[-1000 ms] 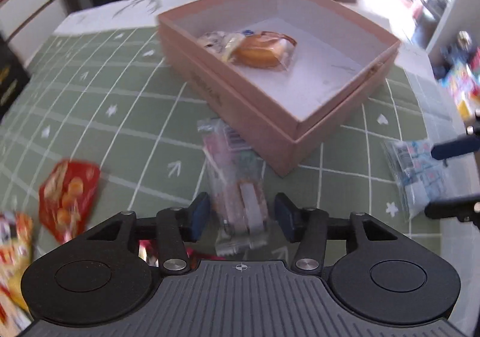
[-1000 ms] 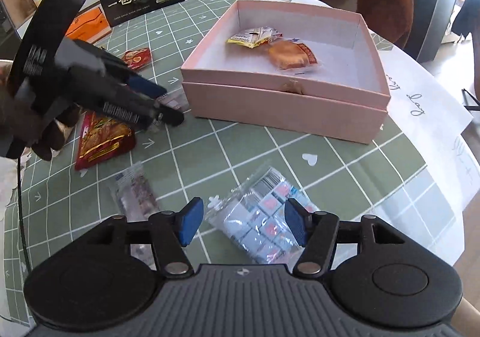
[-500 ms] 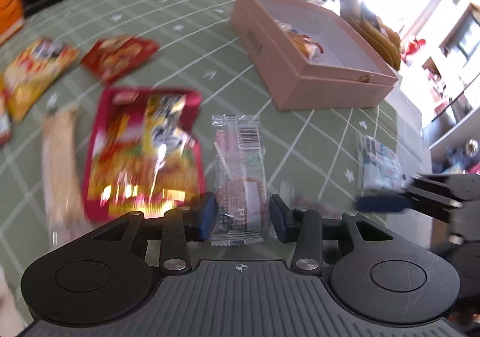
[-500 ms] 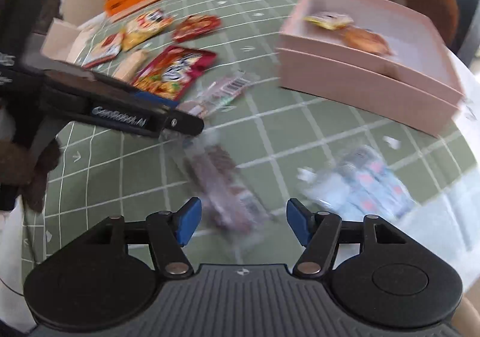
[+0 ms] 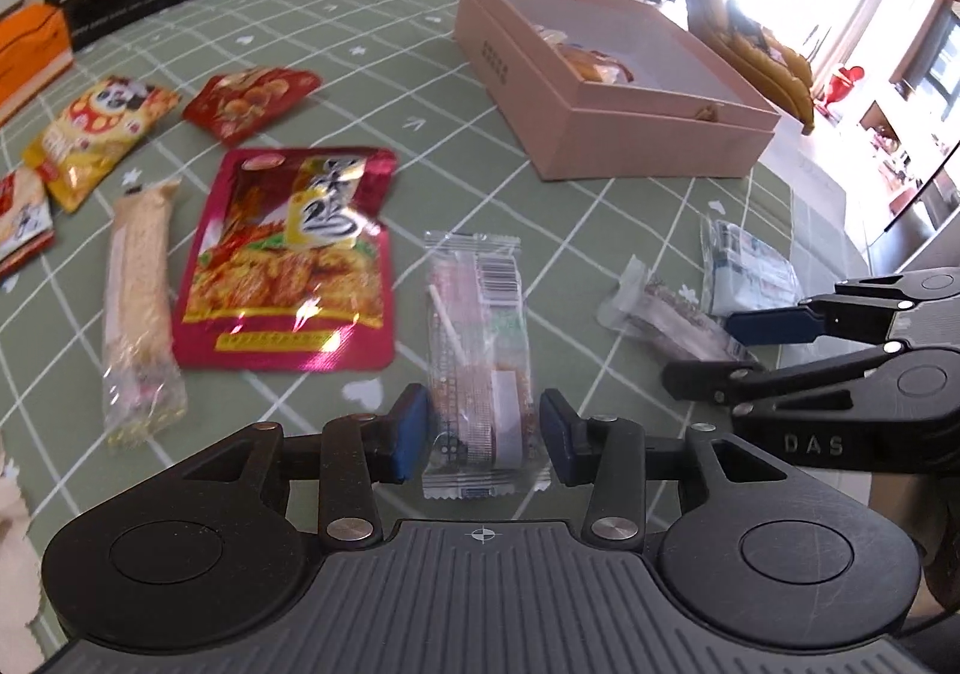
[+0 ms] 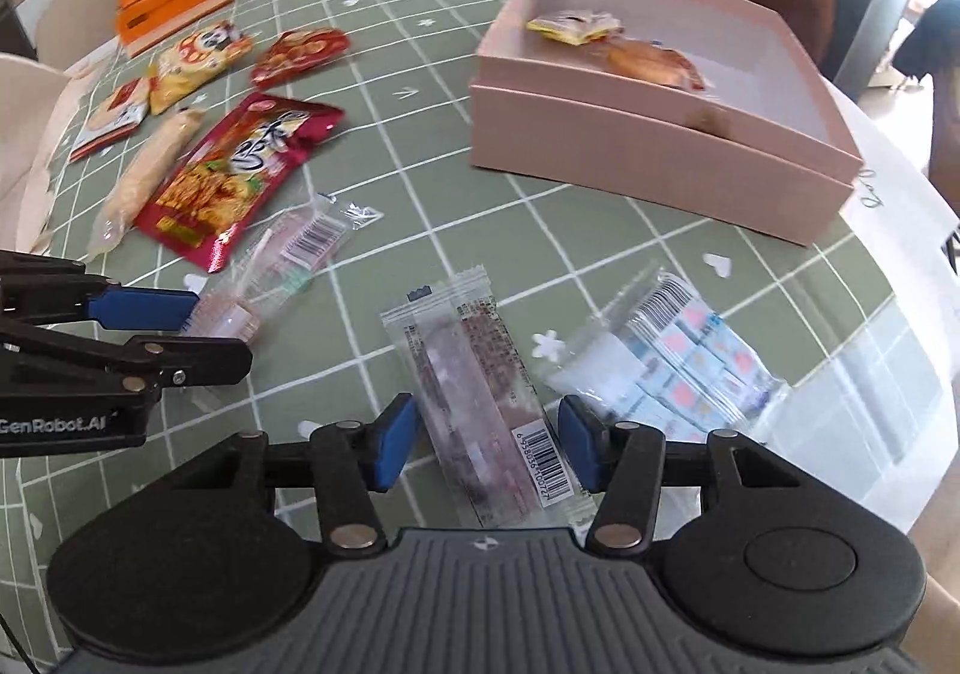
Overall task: Organize snacks
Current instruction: 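Close left gripper on the pink-striped bar while right gripper grasps the brown barcode bar, then lift the pink-striped bar with left gripper while right gripper lifts the brown bar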
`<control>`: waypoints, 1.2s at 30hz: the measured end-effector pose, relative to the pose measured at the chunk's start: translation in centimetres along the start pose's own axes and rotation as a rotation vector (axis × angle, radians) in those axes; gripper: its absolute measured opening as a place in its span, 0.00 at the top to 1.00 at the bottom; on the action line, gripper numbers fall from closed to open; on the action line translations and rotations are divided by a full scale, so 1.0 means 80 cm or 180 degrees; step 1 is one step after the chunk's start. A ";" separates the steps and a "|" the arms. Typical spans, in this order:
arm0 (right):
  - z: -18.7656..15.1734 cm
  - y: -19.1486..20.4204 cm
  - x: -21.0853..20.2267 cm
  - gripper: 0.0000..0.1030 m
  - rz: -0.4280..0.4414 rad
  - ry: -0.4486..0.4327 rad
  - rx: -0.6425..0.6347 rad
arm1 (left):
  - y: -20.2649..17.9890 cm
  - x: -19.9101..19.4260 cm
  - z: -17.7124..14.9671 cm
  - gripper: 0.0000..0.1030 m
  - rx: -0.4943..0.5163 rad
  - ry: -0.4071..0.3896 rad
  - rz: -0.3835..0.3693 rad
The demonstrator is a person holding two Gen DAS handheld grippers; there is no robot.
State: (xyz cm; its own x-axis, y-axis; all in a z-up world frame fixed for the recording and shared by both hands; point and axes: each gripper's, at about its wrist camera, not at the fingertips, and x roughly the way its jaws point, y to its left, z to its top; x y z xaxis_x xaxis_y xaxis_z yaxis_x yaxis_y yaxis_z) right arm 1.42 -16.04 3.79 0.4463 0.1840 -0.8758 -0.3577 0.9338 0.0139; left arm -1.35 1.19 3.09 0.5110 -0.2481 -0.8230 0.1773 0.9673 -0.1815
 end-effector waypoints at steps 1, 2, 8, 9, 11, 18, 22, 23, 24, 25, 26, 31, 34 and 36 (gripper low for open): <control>-0.001 0.000 0.000 0.49 -0.0008 -0.0016 -0.0010 | -0.002 0.001 0.001 0.55 0.0009 -0.0013 0.0011; 0.000 0.001 0.001 0.49 -0.0011 -0.0022 -0.0024 | -0.004 0.002 0.000 0.55 0.0012 -0.0025 0.0030; 0.019 0.007 0.009 0.60 -0.0004 0.0002 -0.0018 | -0.017 0.001 -0.010 0.54 0.0170 -0.0136 0.0183; 0.021 0.007 0.009 0.62 0.0001 0.0036 0.0001 | -0.019 0.000 -0.012 0.54 0.0194 -0.0151 0.0205; 0.021 0.003 0.005 0.65 0.0038 0.0073 0.0049 | -0.023 0.000 -0.015 0.53 0.0239 -0.0164 0.0259; 0.008 -0.028 -0.018 0.65 0.0101 0.0055 0.0284 | -0.034 -0.010 -0.030 0.59 0.0094 -0.0157 0.0156; 0.002 -0.048 -0.027 0.65 0.0207 0.0070 0.0445 | -0.047 -0.015 -0.041 0.59 0.0024 -0.0129 0.0093; -0.001 -0.052 -0.027 0.65 0.0225 0.0092 0.0494 | -0.051 -0.015 -0.042 0.59 0.0017 -0.0112 0.0074; -0.003 -0.054 -0.026 0.65 0.0242 0.0108 0.0533 | -0.055 -0.016 -0.043 0.59 0.0011 -0.0097 0.0050; -0.005 -0.056 -0.025 0.65 0.0259 0.0120 0.0567 | -0.058 -0.017 -0.044 0.59 0.0007 -0.0092 0.0027; -0.007 -0.058 -0.025 0.65 0.0270 0.0131 0.0598 | -0.061 -0.019 -0.044 0.59 0.0011 -0.0095 0.0005; -0.008 -0.063 -0.039 0.65 0.0341 0.0048 0.0638 | -0.071 -0.040 -0.040 0.59 0.0000 -0.0304 -0.0078; -0.001 -0.071 -0.063 0.65 0.0335 -0.0100 0.0626 | -0.076 -0.054 -0.026 0.60 -0.0063 -0.0470 -0.0126; 0.006 -0.081 -0.084 0.65 0.0368 -0.0237 0.0679 | -0.078 -0.067 -0.005 0.60 -0.0078 -0.0649 -0.0168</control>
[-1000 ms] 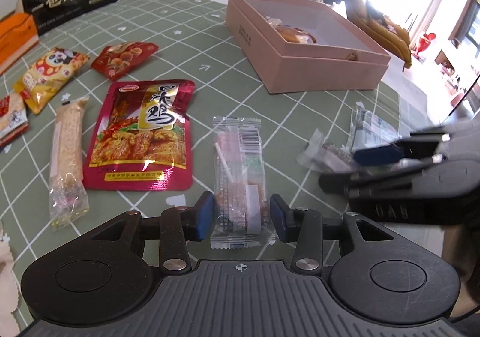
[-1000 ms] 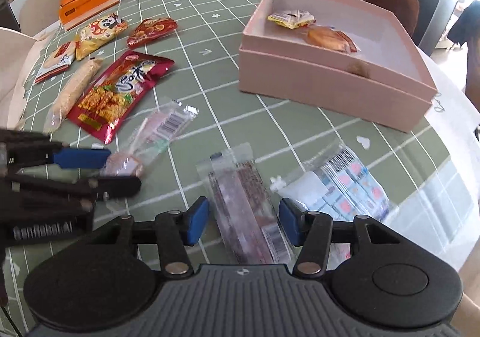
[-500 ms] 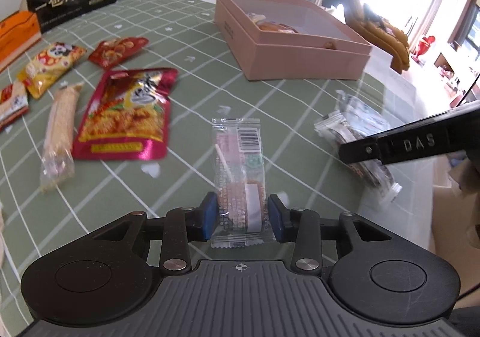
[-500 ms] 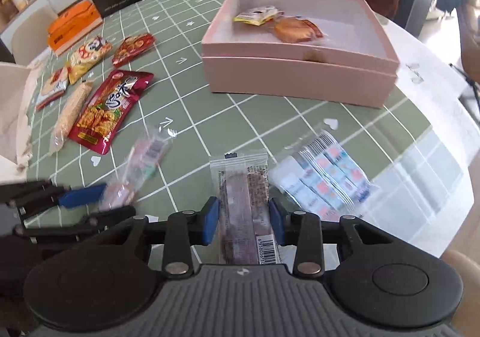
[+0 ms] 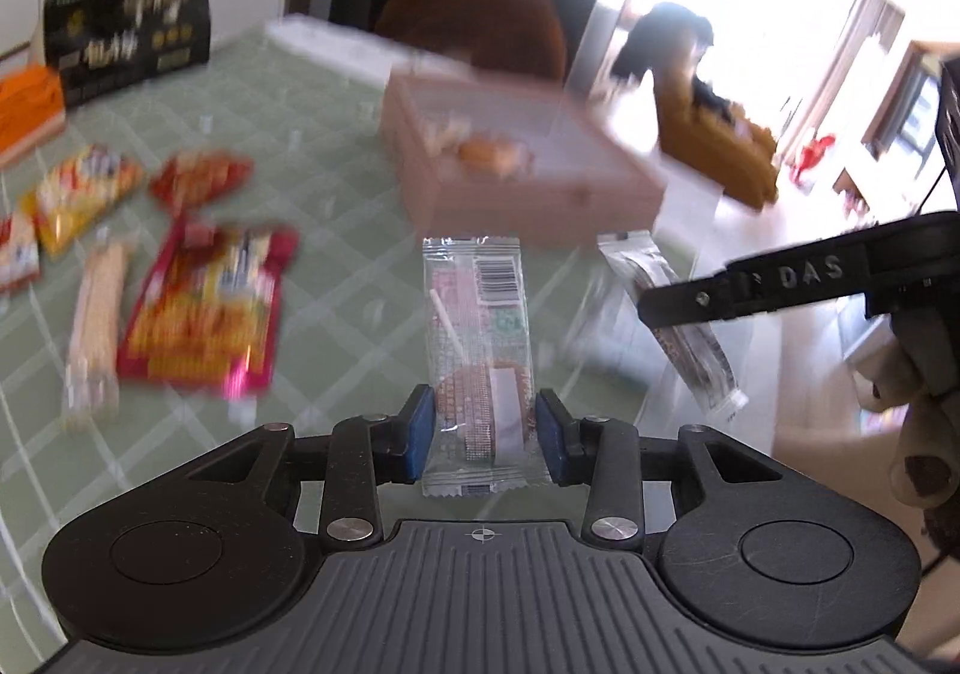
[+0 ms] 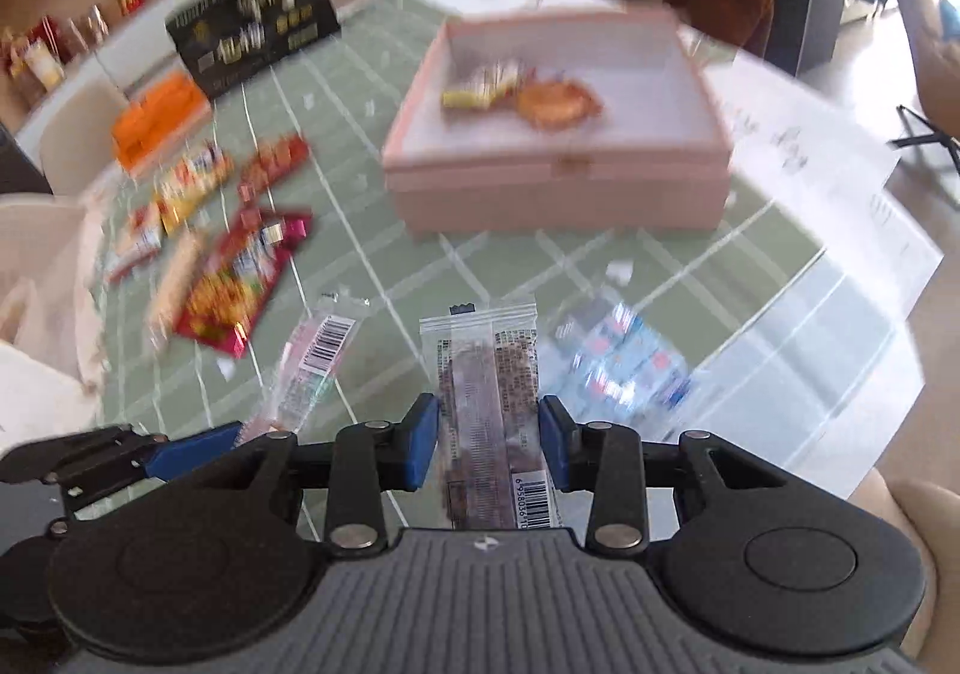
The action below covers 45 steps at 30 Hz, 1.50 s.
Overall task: Organize snacks
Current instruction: 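Lift the pink-striped bar with left gripper while right gripper lifts the brown bar, then lower both bars into the pink box and open both grippers, then grasp the long rice-cracker stick with left gripper while right gripper grasps the red egg pouch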
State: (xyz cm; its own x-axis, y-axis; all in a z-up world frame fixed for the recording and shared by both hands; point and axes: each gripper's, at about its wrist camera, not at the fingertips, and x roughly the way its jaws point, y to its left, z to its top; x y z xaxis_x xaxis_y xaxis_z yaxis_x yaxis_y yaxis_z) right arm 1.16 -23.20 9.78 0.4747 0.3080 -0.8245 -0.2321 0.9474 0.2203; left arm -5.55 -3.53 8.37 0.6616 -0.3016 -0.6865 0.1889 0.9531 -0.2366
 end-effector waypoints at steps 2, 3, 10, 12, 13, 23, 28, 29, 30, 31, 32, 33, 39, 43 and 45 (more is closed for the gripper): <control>0.016 -0.005 -0.023 0.65 0.0033 -0.0185 0.0003 | -0.003 -0.010 0.041 0.60 -0.0012 -0.0266 -0.0051; 0.027 -0.007 -0.036 0.65 0.0040 -0.0296 -0.0024 | -0.005 -0.014 0.065 0.59 0.0014 -0.0384 -0.0083; 0.150 -0.029 -0.090 0.65 0.0066 -0.0941 -0.0181 | -0.034 0.036 0.203 0.59 0.0319 -0.0723 -0.0045; 0.181 -0.041 -0.076 0.65 0.0031 -0.0986 -0.0201 | -0.036 0.073 0.222 0.59 0.0187 -0.0560 -0.0105; 0.191 -0.046 -0.068 0.65 0.0020 -0.0980 -0.0192 | -0.036 0.095 0.228 0.59 0.0116 -0.0440 -0.0157; 0.245 -0.084 0.051 0.52 -0.0204 -0.0643 -0.0174 | 0.007 0.170 0.225 0.58 -0.0202 -0.0063 -0.0222; 0.206 -0.088 0.052 0.38 -0.0407 -0.0635 -0.0266 | 0.093 0.111 0.176 0.59 -0.0493 -0.0092 0.0366; 0.197 -0.087 0.055 0.38 -0.0470 -0.0593 -0.0290 | 0.114 0.099 0.163 0.59 -0.0613 -0.0087 0.0455; 0.187 -0.084 0.058 0.38 -0.0513 -0.0547 -0.0301 | 0.134 0.089 0.154 0.59 -0.0708 -0.0075 0.0561; 0.177 -0.082 0.061 0.38 -0.0535 -0.0496 -0.0305 | 0.154 0.077 0.141 0.59 -0.0774 -0.0050 0.0709; 0.170 -0.078 0.063 0.38 -0.0537 -0.0456 -0.0309 | 0.169 0.067 0.126 0.59 -0.0820 -0.0022 0.0874; 0.160 -0.072 0.066 0.38 -0.0536 -0.0420 -0.0314 | 0.181 0.055 0.115 0.59 -0.0855 -0.0010 0.1011; 0.119 -0.014 0.075 0.38 -0.0452 -0.0250 -0.0416 | 0.233 0.030 0.060 0.59 -0.1037 0.0182 0.1221; 0.099 0.047 0.082 0.38 -0.0368 -0.0158 -0.0575 | 0.229 0.039 0.044 0.59 -0.0876 0.0369 0.1118; 0.097 0.078 0.088 0.38 -0.0325 -0.0125 -0.0660 | 0.231 0.038 0.036 0.66 -0.0865 0.0367 0.1064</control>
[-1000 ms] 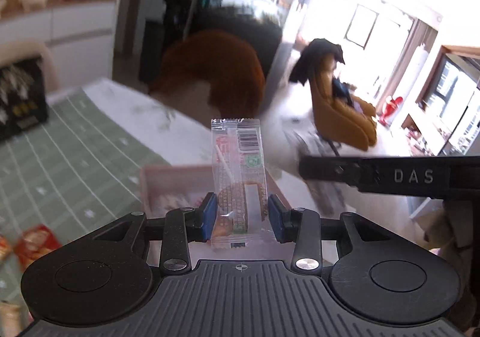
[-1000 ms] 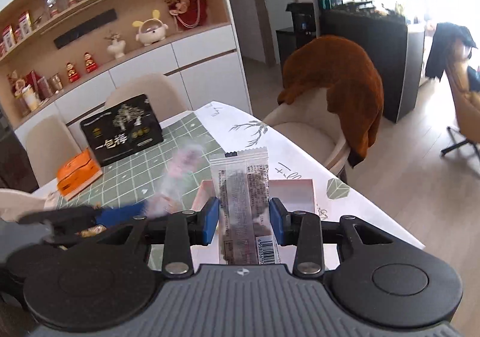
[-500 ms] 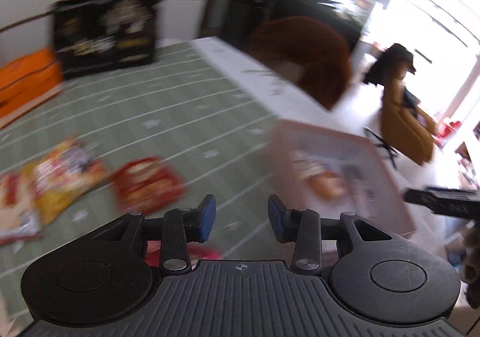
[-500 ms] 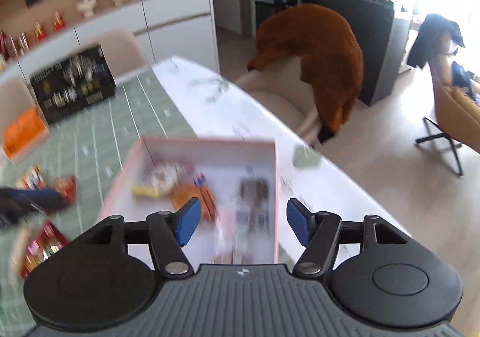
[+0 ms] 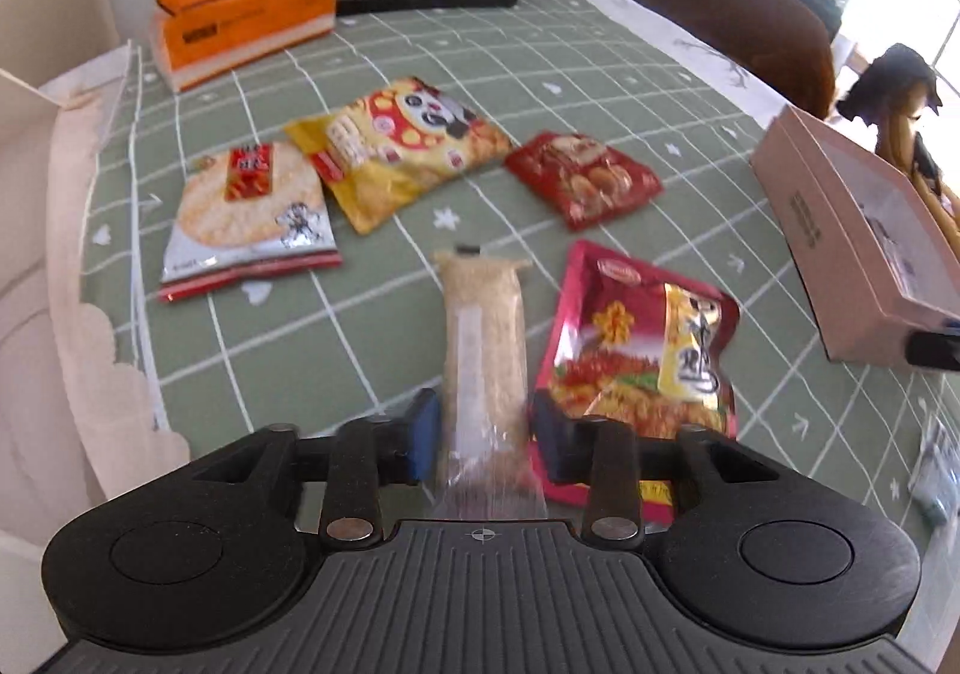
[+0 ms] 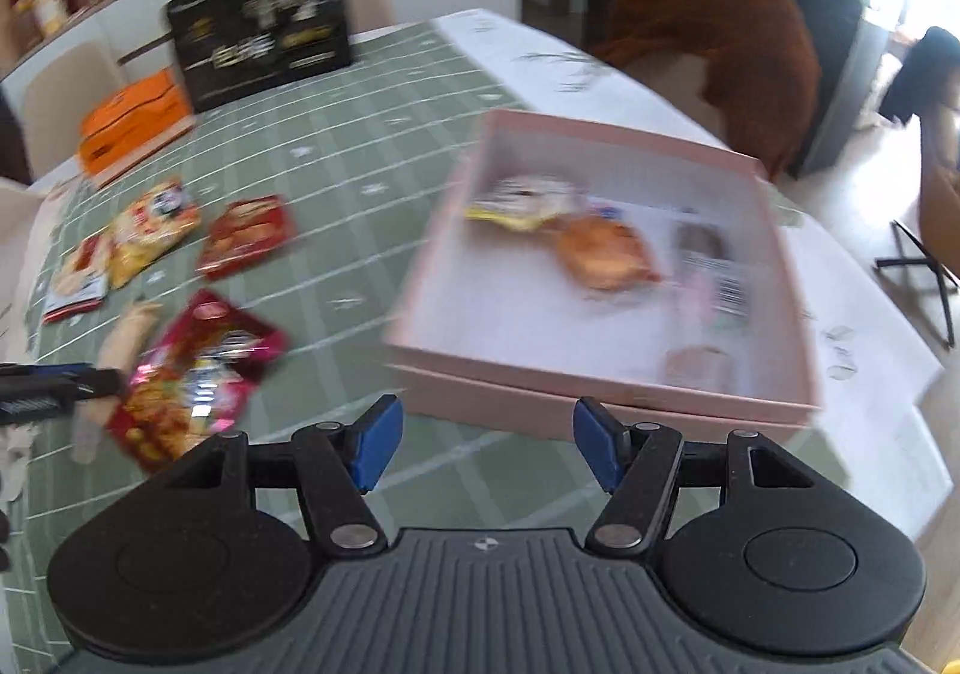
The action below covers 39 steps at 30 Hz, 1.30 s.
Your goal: Organize snacks
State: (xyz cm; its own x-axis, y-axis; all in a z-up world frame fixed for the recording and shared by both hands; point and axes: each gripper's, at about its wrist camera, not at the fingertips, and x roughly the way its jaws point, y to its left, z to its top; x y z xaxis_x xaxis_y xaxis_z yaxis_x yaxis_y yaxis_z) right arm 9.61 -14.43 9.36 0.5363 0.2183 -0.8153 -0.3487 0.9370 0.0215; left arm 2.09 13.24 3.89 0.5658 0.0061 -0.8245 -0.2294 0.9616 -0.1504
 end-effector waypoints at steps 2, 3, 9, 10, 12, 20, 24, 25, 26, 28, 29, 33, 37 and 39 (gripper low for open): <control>0.008 0.027 0.004 0.38 0.0093 0.0057 -0.0015 | 0.007 -0.010 -0.011 0.66 -0.0048 -0.0010 -0.0075; 0.014 0.040 0.008 0.38 0.0175 0.0096 0.0005 | 0.011 -0.016 -0.016 0.66 -0.0084 0.0004 -0.0125; 0.076 0.118 0.059 0.32 0.0578 0.0270 -0.0019 | 0.026 -0.035 -0.041 0.66 -0.0239 0.0102 -0.0359; 0.089 0.131 0.073 0.32 0.0628 0.0285 -0.0051 | 0.027 -0.038 -0.044 0.66 -0.0245 0.0114 -0.0374; 0.112 0.154 0.103 0.32 0.0706 0.0313 -0.0070 | 0.028 -0.042 -0.049 0.66 -0.0251 0.0122 -0.0384; 0.148 0.226 0.197 0.21 -0.0039 0.0180 -0.0832 | 0.045 -0.046 -0.055 0.66 -0.0459 0.0139 -0.0583; 0.149 0.208 0.216 0.12 0.0242 0.0333 -0.0639 | 0.048 -0.042 -0.050 0.66 -0.0542 0.0121 -0.0604; 0.150 0.202 0.219 0.11 0.0306 0.0365 -0.0575 | 0.047 -0.041 -0.050 0.66 -0.0533 0.0109 -0.0595; 0.150 0.195 0.219 0.11 0.0345 0.0360 -0.0521 | 0.047 -0.041 -0.050 0.66 -0.0534 0.0107 -0.0589; 0.151 0.191 0.221 0.12 0.0315 0.0353 -0.0514 | 0.047 -0.041 -0.050 0.66 -0.0532 0.0101 -0.0586; 0.152 0.189 0.220 0.18 0.0313 0.0358 -0.0518 | 0.048 -0.040 -0.050 0.66 -0.0542 0.0097 -0.0589; 0.153 0.179 0.203 0.25 0.0327 0.0442 -0.0492 | 0.049 -0.041 -0.053 0.66 -0.0563 0.0078 -0.0599; 0.132 0.161 0.150 0.25 0.0347 0.0343 -0.0464 | 0.044 -0.045 -0.056 0.66 -0.0500 0.0079 -0.0564; 0.112 0.150 0.121 0.25 0.0413 0.0311 -0.0463 | 0.040 -0.046 -0.058 0.66 -0.0465 0.0088 -0.0558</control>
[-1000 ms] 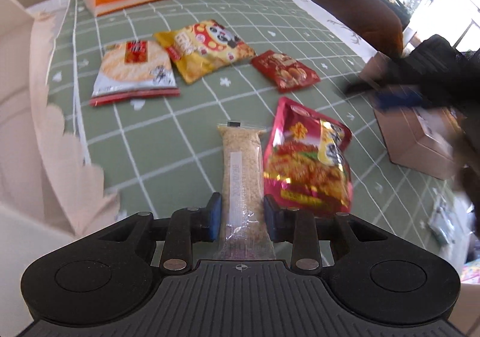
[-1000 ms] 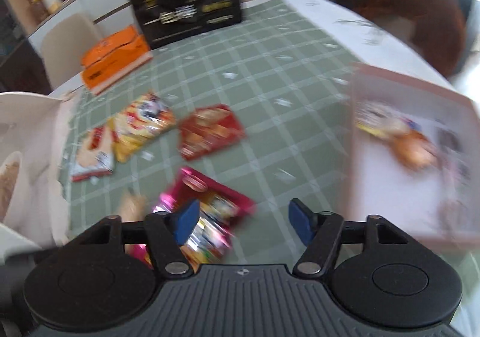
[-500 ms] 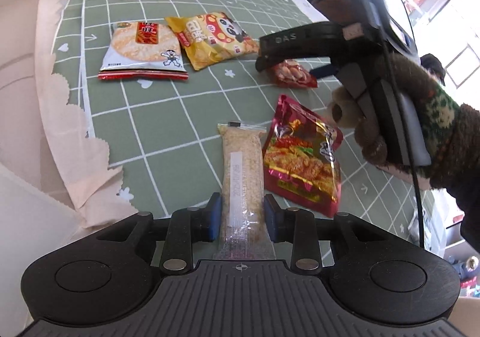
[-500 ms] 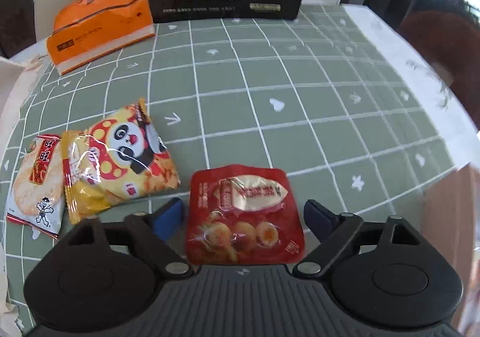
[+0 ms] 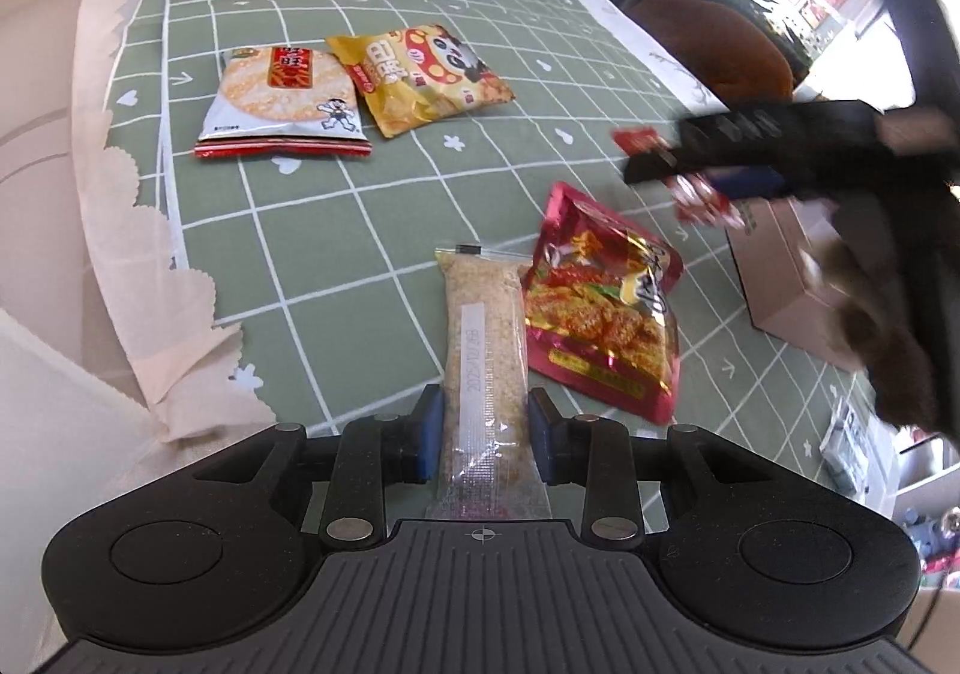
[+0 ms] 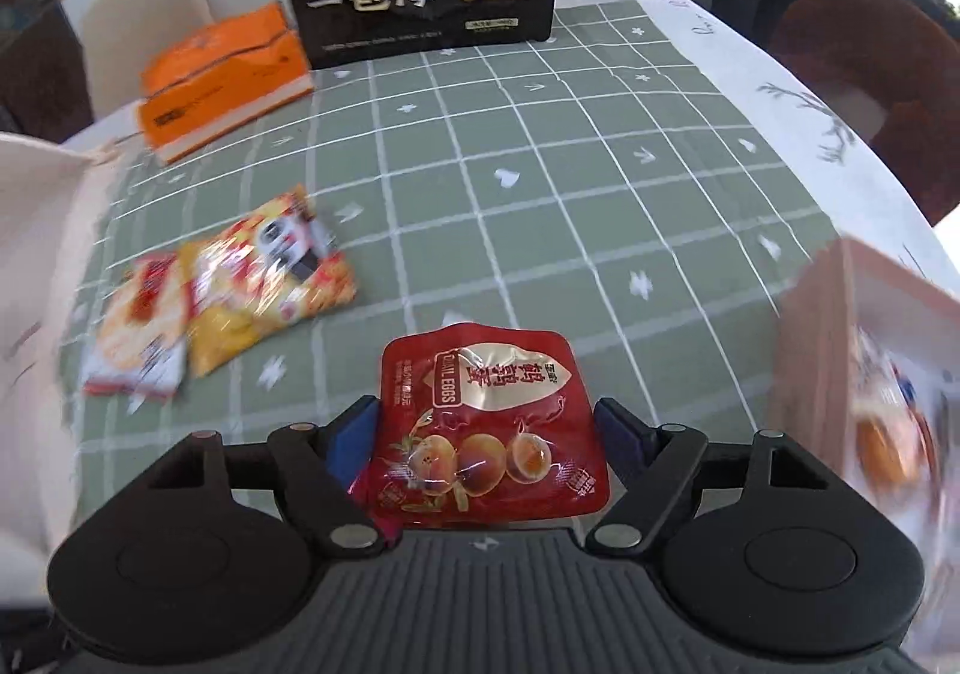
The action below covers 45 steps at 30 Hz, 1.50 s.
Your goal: Organize snacks
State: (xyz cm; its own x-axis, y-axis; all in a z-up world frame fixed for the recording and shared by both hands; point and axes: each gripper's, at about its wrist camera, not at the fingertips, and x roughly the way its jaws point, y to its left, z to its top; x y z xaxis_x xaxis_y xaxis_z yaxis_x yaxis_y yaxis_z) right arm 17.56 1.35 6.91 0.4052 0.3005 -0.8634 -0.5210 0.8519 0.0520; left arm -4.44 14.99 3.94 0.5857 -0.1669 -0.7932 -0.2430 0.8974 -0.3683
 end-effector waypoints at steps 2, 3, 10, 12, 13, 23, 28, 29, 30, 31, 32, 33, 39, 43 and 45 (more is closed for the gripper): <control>-0.026 0.001 -0.023 0.25 0.0011 -0.0013 -0.0047 | -0.005 0.000 -0.004 0.66 0.0037 0.0018 -0.0012; -0.041 0.000 -0.034 0.25 0.0007 -0.0012 -0.0063 | -0.008 0.000 -0.006 0.66 0.0052 0.0026 -0.0023; -0.145 -0.024 -0.090 0.25 -0.0088 0.0052 0.0115 | -0.033 0.001 -0.026 0.66 0.0175 0.0108 -0.0118; -0.171 -0.030 -0.095 0.24 -0.0090 0.0127 0.0140 | -0.045 0.002 -0.033 0.66 0.0251 0.0132 -0.0137; -0.184 -0.033 -0.097 0.24 -0.0085 0.0171 0.0164 | -0.051 0.003 -0.037 0.66 0.0279 0.0145 -0.0155; -0.252 -0.045 -0.099 0.19 -0.0292 0.0322 0.0380 | -0.089 0.006 -0.063 0.66 0.0431 0.0175 -0.0151; -0.268 -0.043 -0.108 0.18 -0.0286 0.0349 0.0300 | -0.096 0.007 -0.064 0.66 0.0411 0.0175 -0.0124; -0.272 -0.046 -0.111 0.18 -0.0287 0.0349 0.0308 | -0.097 0.008 -0.064 0.66 0.0397 0.0182 -0.0135; -0.276 -0.051 -0.114 0.18 -0.0300 0.0354 0.0312 | -0.098 0.009 -0.064 0.66 0.0384 0.0187 -0.0143; -0.279 -0.056 -0.116 0.18 -0.0316 0.0363 0.0321 | -0.100 0.010 -0.064 0.66 0.0372 0.0192 -0.0150; -0.281 -0.062 -0.118 0.18 -0.0336 0.0367 0.0340 | -0.102 0.011 -0.064 0.66 0.0368 0.0194 -0.0153; -0.283 -0.069 -0.121 0.18 -0.0373 0.0371 0.0367 | -0.105 0.012 -0.065 0.66 0.0371 0.0192 -0.0149; -0.293 -0.100 -0.127 0.18 -0.0518 0.0351 0.0562 | -0.117 0.015 -0.068 0.66 0.0419 0.0199 -0.0142; -0.296 -0.108 -0.132 0.18 -0.0299 0.0323 0.0711 | -0.115 0.014 -0.072 0.66 0.0422 0.0190 -0.0176; -0.293 -0.109 -0.134 0.18 -0.0152 0.0260 0.0821 | -0.113 0.013 -0.073 0.66 0.0410 0.0184 -0.0199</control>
State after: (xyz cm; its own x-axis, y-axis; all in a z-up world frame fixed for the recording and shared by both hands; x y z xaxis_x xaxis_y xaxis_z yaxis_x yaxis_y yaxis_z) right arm 0.13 -19.40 3.95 0.3573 0.2307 -0.9050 -0.2900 0.9485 0.1273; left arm -6.16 4.29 3.63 0.5502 -0.2441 -0.7986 -0.1040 0.9289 -0.3556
